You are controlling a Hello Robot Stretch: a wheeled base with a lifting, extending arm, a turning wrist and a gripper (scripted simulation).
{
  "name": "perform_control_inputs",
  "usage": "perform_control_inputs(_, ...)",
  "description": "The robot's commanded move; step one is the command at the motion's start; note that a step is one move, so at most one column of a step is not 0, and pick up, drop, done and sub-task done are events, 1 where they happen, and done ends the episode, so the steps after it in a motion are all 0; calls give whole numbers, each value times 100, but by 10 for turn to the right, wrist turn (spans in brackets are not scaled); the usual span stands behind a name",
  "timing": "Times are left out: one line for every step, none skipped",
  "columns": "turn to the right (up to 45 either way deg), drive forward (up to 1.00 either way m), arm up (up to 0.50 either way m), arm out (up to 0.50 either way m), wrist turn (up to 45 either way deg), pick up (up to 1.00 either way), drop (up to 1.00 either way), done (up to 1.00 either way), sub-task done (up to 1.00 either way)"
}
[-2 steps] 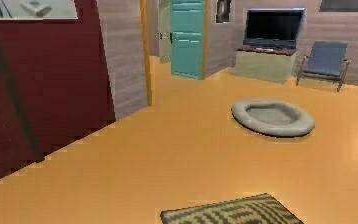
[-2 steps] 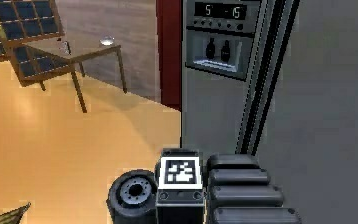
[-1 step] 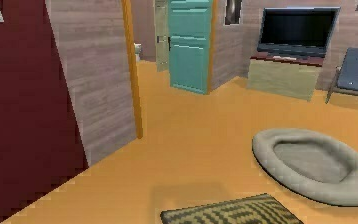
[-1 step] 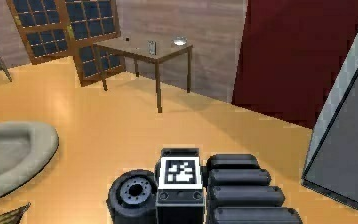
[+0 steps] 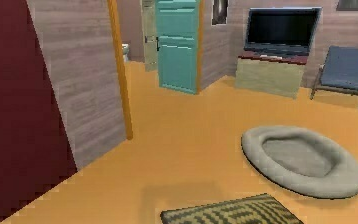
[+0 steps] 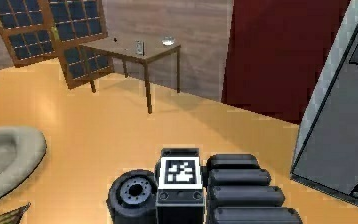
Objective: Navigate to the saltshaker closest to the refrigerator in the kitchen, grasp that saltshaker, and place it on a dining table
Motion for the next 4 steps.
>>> perform_control_inputs(0,100,0,0,0,0,0,0,0)
perform_control_inputs(0,100,0,0,0,0,0,0,0)
perform_control_inputs(150,0,0,0,0,0,0,0,0)
perform_control_inputs(0,10,0,0,0,0,0,0,0)
